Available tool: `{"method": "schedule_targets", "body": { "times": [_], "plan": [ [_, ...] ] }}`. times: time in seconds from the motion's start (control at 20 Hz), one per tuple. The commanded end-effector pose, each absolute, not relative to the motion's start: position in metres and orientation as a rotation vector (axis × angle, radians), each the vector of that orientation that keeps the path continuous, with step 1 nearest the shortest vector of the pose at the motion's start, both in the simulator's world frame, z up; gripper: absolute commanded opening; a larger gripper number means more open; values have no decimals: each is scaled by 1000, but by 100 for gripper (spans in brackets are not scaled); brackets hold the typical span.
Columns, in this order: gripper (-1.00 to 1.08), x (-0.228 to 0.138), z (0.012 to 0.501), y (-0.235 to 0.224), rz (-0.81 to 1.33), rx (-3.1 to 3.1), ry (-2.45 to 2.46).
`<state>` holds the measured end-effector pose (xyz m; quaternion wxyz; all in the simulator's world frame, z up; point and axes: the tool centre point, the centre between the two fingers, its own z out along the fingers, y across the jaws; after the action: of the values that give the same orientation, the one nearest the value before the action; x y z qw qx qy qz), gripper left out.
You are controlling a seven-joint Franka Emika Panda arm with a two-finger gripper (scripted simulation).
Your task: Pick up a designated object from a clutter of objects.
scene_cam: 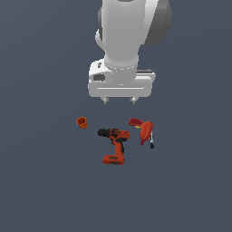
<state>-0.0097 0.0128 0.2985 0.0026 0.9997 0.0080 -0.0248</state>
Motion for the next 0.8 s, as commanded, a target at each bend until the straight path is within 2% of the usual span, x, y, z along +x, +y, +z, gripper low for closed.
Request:
{"method": "schedule_targets", "body": {
  "times": [0.0, 0.4, 0.75],
  "plan": [
    [100, -10, 299, 13, -78, 3135, 25],
    [100, -5, 312, 38, -24, 3120, 86],
    [100, -4, 307, 34, -24, 3121, 84]
  ]
}}
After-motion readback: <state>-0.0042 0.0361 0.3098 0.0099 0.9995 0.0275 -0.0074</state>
